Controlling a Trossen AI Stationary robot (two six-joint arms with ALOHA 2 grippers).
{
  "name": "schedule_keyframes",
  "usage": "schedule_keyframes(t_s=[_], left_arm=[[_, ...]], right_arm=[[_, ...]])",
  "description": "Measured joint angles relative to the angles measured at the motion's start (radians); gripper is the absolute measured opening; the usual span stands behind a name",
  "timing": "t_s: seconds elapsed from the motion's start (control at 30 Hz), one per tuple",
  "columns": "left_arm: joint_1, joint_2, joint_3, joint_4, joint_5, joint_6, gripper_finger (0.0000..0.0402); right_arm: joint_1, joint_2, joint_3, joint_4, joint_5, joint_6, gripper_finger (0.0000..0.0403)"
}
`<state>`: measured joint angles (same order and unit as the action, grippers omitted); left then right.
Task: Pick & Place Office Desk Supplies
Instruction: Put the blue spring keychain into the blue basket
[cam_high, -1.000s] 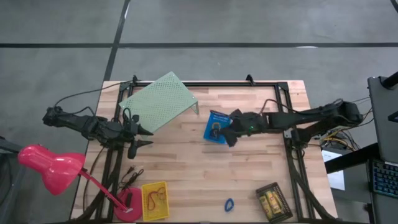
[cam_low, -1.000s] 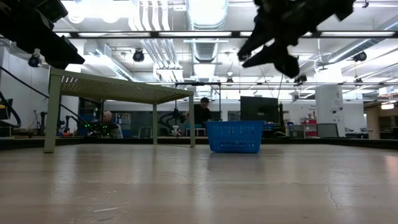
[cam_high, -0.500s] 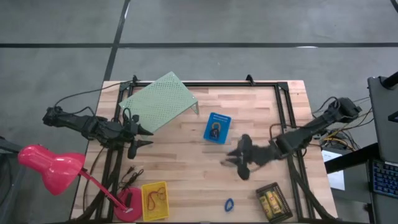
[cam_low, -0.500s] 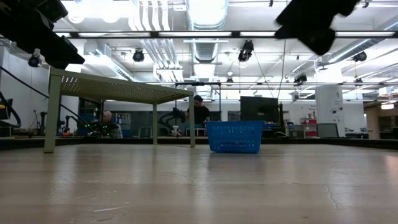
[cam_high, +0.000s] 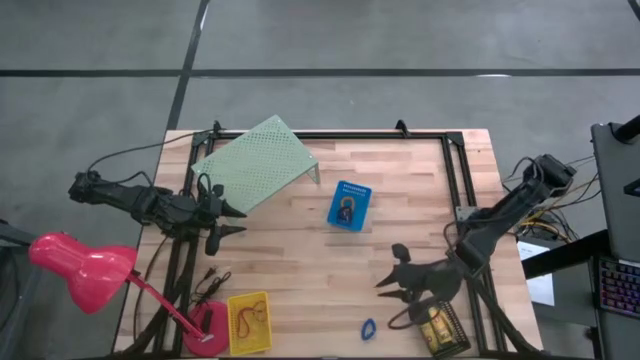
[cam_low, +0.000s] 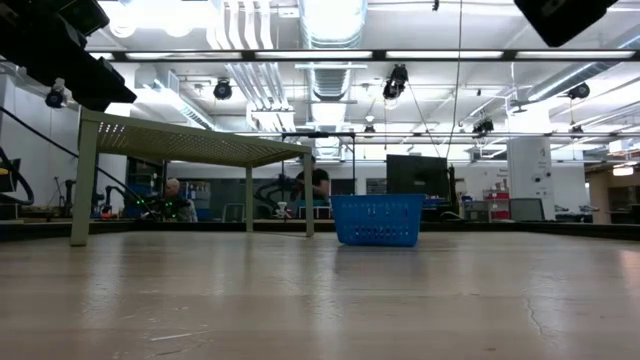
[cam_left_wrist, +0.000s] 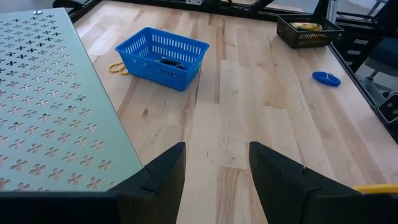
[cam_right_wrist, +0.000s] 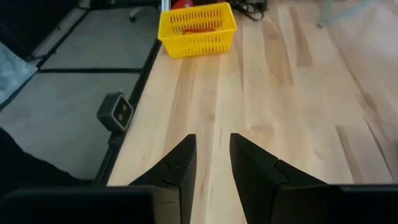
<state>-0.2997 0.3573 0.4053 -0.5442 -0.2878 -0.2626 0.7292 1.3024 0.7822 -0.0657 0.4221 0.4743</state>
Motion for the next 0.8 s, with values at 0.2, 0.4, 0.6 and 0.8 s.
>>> schedule_keyframes(t_s=[0.2, 0.4, 0.6, 0.8], left_arm=[[0.000, 0.000, 0.000, 0.000, 0.000, 0.000, 0.0183], [0.000, 0.000, 0.000, 0.000, 0.000, 0.000, 0.0183], [0.000, 0.000, 0.000, 0.000, 0.000, 0.000, 0.0183], [0.000, 0.000, 0.000, 0.000, 0.000, 0.000, 0.0183]], right_arm=[[0.004, 0.160, 0.001, 0.117, -0.049, -0.047, 0.0105], [0.012, 0.358, 0.042, 0.150, -0.195, -0.101, 0.0111], [0.010, 0.485, 0.119, 0.150, -0.189, -0.101, 0.0109], [0.013, 0.532, 0.150, 0.110, -0.188, -0.103, 0.0109]])
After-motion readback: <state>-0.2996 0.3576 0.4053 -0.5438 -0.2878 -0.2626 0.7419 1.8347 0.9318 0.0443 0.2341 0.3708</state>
